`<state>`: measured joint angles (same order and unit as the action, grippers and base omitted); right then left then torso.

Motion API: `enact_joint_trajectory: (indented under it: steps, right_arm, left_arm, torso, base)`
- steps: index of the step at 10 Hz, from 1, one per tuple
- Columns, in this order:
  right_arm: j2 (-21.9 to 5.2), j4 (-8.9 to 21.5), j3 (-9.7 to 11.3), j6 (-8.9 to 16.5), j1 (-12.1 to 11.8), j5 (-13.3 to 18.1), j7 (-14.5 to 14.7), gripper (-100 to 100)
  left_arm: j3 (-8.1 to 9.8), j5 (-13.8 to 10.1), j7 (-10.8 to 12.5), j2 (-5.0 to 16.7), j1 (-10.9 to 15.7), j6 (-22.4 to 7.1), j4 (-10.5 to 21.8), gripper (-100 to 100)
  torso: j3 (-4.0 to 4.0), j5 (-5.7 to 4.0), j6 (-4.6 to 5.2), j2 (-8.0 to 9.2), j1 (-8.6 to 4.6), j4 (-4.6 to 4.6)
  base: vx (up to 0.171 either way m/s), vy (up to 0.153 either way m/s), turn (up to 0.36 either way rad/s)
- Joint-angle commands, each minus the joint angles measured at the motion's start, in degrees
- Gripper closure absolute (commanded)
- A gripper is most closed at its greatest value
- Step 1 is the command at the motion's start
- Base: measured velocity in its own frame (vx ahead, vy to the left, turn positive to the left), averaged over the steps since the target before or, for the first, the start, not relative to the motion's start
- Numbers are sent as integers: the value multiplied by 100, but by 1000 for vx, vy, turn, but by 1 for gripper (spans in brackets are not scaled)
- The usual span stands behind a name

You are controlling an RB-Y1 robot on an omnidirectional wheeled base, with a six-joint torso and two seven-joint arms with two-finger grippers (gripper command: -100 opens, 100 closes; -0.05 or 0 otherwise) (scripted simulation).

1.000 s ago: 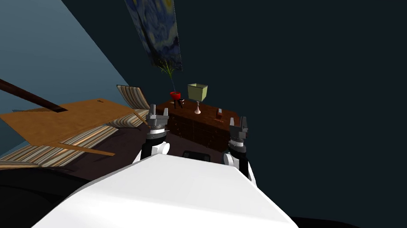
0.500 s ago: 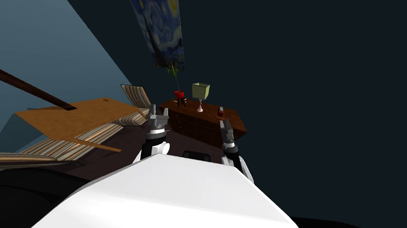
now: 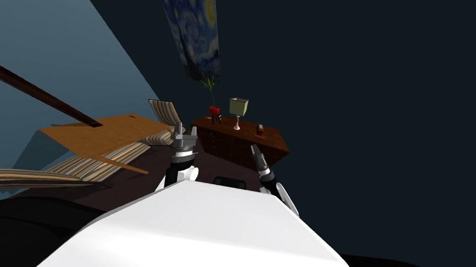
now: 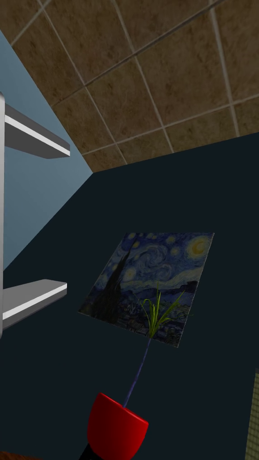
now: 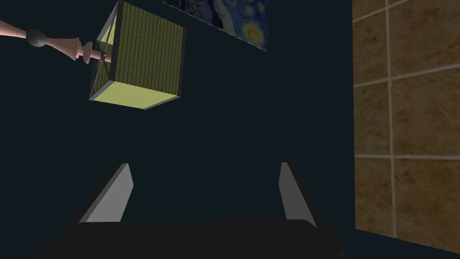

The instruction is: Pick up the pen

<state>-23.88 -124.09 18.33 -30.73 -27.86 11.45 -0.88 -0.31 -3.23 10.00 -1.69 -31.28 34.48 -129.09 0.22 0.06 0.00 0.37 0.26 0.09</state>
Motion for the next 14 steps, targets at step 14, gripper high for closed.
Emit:
enact_joint_trajectory:
  steps: [14]
  right_arm:
    - [-2465,1662,888,-300,456,1270,215,-100]
  left_arm:
    - [0,0,0,0,-1,0,0,0]
  torso:
    - [-13,-2,0,-24,-10,-5]
  base:
    - [-66,58,59]
